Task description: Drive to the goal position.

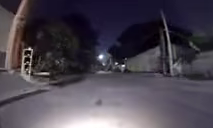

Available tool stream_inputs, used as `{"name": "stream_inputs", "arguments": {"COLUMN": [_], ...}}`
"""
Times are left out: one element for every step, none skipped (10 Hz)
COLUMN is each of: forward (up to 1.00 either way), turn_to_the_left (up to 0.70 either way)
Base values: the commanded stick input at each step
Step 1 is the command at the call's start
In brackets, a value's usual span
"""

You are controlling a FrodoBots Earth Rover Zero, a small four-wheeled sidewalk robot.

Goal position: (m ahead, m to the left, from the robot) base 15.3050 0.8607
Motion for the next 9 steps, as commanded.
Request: {"name": "stream_inputs", "arguments": {"forward": [1.00, 1.00, 1.00, 1.00, 1.00, 1.00, 1.00, 1.00, 1.00], "turn_to_the_left": [0.00, 0.00, 0.00, 0.00, 0.00, 0.00, 0.00, 0.00, 0.00]}}
